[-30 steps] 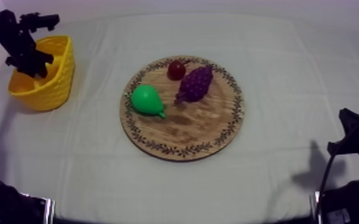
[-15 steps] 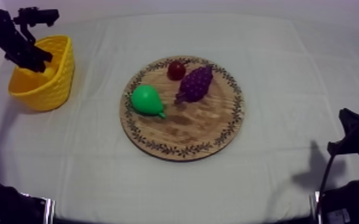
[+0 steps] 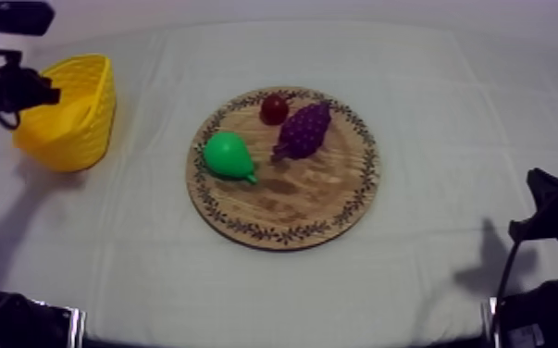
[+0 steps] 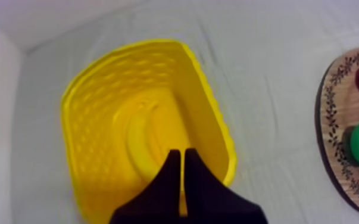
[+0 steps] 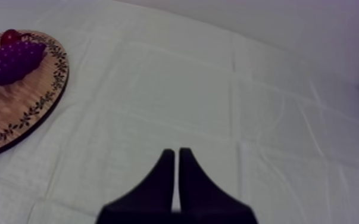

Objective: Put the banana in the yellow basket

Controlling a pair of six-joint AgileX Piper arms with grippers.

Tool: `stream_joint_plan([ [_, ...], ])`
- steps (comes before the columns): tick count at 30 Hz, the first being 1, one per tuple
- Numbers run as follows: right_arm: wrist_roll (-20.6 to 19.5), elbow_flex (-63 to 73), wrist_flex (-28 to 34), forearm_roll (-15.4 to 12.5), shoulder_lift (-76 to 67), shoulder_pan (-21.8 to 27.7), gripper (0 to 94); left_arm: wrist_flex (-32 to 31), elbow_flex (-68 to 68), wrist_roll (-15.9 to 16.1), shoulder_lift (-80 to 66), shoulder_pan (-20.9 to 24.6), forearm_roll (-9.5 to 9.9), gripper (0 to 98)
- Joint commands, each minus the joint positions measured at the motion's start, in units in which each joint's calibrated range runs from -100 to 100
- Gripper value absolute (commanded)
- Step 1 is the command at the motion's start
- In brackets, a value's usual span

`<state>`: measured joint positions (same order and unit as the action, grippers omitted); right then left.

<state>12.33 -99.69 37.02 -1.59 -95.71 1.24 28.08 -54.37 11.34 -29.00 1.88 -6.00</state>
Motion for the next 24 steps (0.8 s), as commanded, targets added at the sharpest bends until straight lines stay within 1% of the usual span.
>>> stream_joint_plan([
  [1,0.0,0.0,0.0,0.0,0.0,0.0,0.6,-4.1,-14.7,-1.7,-23.4,0.6,0.73,0.0],
  [2,0.0,0.0,0.0,0.0,0.0,0.0,0.6,-4.3,-17.3,-2.8,-27.6,0.8,1.78,0.0],
  [6,0.0,0.0,0.0,0.0,0.0,0.0,0.6,-2.5,-26.4,-9.2,-42.7,0.9,7.91,0.0],
  [7,0.0,0.0,0.0,0.0,0.0,0.0,0.6,-1.8,-28.6,-10.4,-46.2,1.0,9.12,0.0],
  [8,0.0,0.0,0.0,0.0,0.0,0.0,0.6,-1.0,-30.6,-11.3,-49.5,1.2,9.88,0.0],
  [11,0.0,0.0,0.0,0.0,0.0,0.0,0.6,0.2,-36.1,-13.4,-56.1,1.3,11.33,0.0],
  [15,0.0,0.0,0.0,0.0,0.0,0.0,0.6,0.7,-41.9,-15.5,-60.5,1.9,11.89,0.0],
  [17,0.0,0.0,0.0,0.0,0.0,0.0,0.6,1.8,-43.6,-14.8,-63.0,1.9,10.96,0.0],
  [19,0.0,0.0,0.0,0.0,0.0,0.0,0.6,4.5,-44.1,-13.7,-65.7,1.8,10.30,0.0],
  [22,0.0,0.0,0.0,0.0,0.0,0.0,0.6,7.6,-44.0,-11.5,-68.8,1.6,9.19,0.0],
  [24,0.0,0.0,0.0,0.0,0.0,0.0,0.6,8.4,-44.0,-11.4,-69.8,0.6,8.87,0.0],
])
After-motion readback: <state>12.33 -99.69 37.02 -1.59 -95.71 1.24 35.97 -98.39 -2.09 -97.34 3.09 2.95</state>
